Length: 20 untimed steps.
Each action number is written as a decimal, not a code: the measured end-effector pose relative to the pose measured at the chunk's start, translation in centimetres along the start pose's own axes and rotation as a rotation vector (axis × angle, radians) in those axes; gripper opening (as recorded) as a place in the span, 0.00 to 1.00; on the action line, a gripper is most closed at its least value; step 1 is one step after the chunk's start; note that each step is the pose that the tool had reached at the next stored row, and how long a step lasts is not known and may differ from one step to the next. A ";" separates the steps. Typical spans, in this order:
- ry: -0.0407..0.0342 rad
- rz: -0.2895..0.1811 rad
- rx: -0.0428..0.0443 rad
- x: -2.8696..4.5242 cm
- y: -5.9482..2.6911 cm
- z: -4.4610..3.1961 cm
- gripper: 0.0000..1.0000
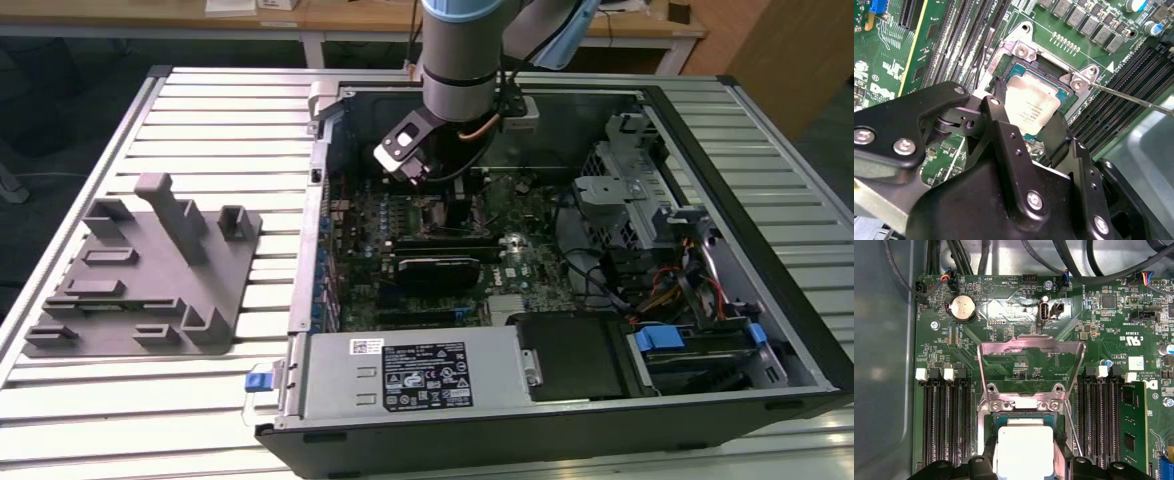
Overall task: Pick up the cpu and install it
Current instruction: 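Place the cpu into insertion slot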
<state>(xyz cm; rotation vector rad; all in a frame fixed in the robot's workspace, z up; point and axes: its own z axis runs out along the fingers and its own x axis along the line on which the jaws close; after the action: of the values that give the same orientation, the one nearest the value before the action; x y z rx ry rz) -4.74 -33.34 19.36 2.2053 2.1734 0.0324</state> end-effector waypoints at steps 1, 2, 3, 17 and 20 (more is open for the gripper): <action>0.0001 0.000 -0.0001 0.00 0.00 0.00 0.53; 0.0001 0.000 -0.0001 0.01 0.00 0.01 0.53; 0.0002 0.000 -0.0001 0.01 0.01 0.01 0.53; 0.0006 0.000 -0.0002 0.01 0.01 0.02 0.67; 0.0007 0.000 -0.0002 0.01 0.01 0.00 0.67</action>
<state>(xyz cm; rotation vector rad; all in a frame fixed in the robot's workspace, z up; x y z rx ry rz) -4.73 -33.33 19.35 2.2054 2.1736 0.0334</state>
